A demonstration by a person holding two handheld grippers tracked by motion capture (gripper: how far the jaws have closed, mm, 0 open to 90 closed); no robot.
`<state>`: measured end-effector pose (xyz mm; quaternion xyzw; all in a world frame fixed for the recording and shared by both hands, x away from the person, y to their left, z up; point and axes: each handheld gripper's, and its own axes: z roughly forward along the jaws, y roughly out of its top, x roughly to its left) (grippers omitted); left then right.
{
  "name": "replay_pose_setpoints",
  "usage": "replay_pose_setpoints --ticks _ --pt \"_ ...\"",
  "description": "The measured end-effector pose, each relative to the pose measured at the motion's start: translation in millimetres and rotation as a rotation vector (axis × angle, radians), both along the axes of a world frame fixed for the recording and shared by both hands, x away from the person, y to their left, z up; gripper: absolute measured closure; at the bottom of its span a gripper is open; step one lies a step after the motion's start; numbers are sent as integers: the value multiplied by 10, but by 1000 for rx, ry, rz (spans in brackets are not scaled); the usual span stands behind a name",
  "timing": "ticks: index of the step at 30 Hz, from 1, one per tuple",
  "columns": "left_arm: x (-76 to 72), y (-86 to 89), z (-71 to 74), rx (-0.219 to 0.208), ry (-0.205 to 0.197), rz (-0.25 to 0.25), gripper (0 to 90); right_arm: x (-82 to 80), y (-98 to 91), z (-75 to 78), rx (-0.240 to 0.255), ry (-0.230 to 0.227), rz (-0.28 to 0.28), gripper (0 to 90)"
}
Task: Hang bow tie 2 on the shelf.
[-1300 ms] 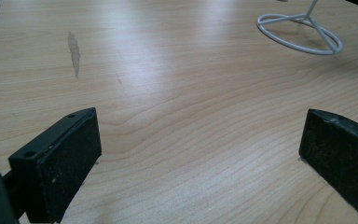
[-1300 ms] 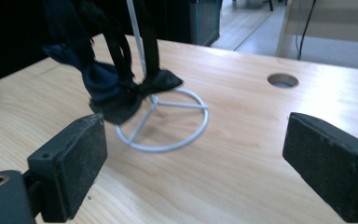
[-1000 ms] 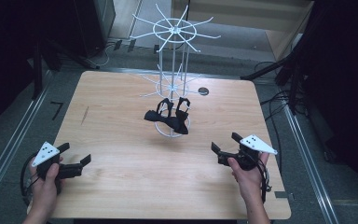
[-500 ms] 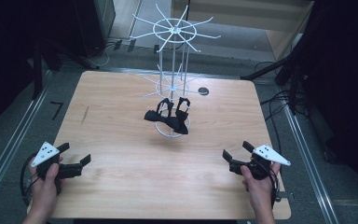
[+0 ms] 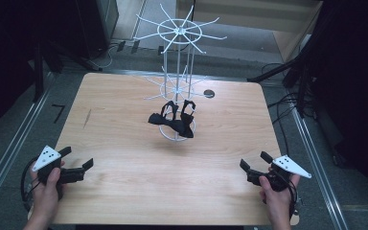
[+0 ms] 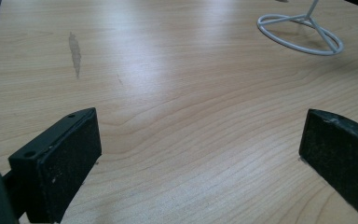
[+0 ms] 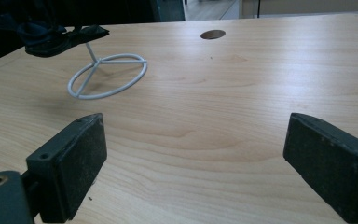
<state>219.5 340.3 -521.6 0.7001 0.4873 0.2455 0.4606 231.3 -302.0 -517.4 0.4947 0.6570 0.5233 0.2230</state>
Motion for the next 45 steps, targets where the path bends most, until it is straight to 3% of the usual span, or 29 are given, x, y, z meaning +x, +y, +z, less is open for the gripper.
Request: replay_pose_setpoints --ticks 45 --pt "3 -1 -1 2 1 -4 0 -398 -803 -309 -22 89 -137 61"
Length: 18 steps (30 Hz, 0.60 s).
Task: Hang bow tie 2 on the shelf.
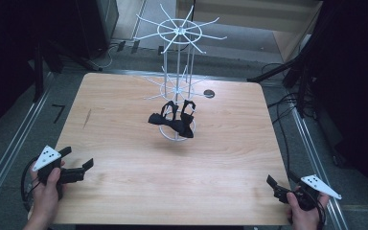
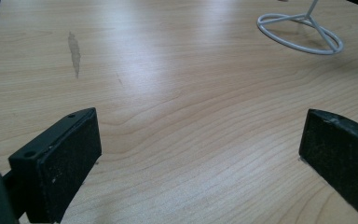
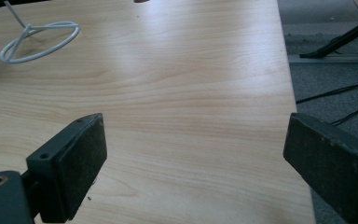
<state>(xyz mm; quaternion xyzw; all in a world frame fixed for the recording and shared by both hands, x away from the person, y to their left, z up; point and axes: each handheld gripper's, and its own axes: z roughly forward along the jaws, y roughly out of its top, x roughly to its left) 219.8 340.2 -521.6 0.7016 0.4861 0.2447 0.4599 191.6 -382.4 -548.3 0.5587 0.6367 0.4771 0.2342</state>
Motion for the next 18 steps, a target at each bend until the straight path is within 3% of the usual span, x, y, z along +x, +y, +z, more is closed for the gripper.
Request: replay_pose_setpoints --ticks 18 --pt "13 -5 0 -2 6 2 0 -29 -119 -41 20 14 -31 75"
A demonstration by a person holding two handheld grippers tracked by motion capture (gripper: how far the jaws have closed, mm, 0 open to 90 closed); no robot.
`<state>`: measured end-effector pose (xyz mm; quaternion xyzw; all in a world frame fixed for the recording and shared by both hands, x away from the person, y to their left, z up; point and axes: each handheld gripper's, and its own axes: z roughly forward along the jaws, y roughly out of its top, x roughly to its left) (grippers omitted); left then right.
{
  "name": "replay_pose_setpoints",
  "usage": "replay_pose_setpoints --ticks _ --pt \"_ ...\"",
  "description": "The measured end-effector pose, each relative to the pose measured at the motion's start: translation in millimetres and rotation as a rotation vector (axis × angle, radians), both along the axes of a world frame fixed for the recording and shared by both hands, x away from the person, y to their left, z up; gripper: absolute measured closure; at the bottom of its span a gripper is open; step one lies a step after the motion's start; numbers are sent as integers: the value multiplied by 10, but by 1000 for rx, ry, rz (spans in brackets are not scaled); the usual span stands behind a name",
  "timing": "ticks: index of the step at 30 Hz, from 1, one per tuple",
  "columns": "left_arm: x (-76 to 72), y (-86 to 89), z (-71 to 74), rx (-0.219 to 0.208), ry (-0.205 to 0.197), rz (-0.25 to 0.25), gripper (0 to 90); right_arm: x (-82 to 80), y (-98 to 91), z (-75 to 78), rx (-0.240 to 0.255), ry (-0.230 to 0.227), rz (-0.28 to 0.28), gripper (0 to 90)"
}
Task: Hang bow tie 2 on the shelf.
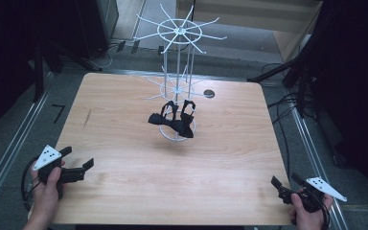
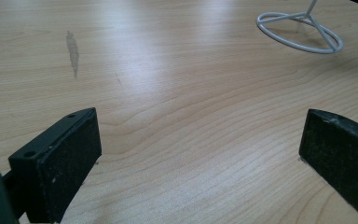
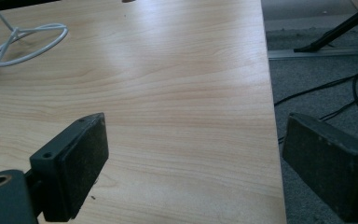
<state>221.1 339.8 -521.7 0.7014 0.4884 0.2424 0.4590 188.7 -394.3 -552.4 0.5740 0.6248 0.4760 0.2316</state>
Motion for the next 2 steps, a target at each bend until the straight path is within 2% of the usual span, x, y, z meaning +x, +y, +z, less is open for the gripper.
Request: replay_pose_setpoints --ticks 2 --pt "1 0 0 -1 -1 0 0 -1 7 -1 0 -3 -1 79"
